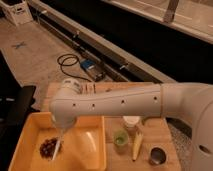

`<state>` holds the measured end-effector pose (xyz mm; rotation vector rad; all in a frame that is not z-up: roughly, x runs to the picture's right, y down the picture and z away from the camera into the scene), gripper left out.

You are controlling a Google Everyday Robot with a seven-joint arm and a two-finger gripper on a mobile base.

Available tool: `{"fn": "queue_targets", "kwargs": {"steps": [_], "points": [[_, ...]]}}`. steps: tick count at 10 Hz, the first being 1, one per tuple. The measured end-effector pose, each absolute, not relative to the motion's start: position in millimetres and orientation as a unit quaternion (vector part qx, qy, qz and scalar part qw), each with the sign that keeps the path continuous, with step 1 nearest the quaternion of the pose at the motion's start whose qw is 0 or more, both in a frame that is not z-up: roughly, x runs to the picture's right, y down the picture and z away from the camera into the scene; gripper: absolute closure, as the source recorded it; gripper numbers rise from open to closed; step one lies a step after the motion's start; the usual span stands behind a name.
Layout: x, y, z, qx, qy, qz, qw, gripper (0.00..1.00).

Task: Place brush in tray

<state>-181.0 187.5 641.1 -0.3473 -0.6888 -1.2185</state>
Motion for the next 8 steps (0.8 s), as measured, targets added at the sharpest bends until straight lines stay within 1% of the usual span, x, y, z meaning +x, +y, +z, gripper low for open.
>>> {"fn": "queue_targets", "kwargs": {"steps": [2, 3, 4, 6, 8], "points": [[-170, 199, 642, -0.171, -0.321, -0.534, 0.763, 0.82], [-168, 204, 645, -0.177, -0.328, -0.525, 0.766, 0.76], [-164, 209, 650, -0.185, -0.336, -0.508, 0.772, 0.65], [-160, 213, 657, -0.195, -0.343, -0.488, 0.779, 0.46], [-152, 217, 662, -0.208, -0.349, -0.457, 0.791, 0.25]]}}
